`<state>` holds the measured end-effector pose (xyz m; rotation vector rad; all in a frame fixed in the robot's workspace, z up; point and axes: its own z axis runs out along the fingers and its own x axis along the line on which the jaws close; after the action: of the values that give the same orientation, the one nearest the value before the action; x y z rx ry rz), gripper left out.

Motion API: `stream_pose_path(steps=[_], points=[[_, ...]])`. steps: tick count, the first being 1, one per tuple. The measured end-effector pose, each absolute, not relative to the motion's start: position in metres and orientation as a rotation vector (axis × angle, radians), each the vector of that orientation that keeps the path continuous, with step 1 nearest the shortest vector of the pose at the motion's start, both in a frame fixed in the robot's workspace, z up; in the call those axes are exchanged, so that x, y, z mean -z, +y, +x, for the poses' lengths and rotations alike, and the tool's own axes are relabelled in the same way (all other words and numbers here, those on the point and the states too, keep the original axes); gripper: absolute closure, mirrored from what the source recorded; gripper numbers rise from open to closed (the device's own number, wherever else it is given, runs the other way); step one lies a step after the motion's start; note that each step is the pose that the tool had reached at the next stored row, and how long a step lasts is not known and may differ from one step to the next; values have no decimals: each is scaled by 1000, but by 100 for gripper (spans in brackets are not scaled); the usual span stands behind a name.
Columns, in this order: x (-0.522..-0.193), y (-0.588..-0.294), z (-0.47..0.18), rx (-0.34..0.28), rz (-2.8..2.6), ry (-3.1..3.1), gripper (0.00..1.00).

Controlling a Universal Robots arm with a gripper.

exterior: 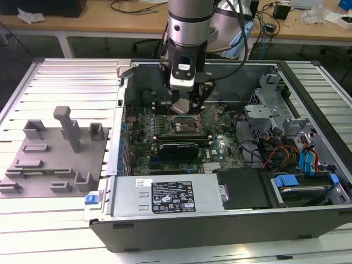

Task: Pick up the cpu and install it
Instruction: 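Place the cpu into insertion slot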

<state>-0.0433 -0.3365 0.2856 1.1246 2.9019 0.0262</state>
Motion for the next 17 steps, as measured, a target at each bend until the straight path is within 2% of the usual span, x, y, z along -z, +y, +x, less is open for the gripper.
stream_pose_path(steps=[17], points=[[-285,-337,-43,-17,1659,2630,45]])
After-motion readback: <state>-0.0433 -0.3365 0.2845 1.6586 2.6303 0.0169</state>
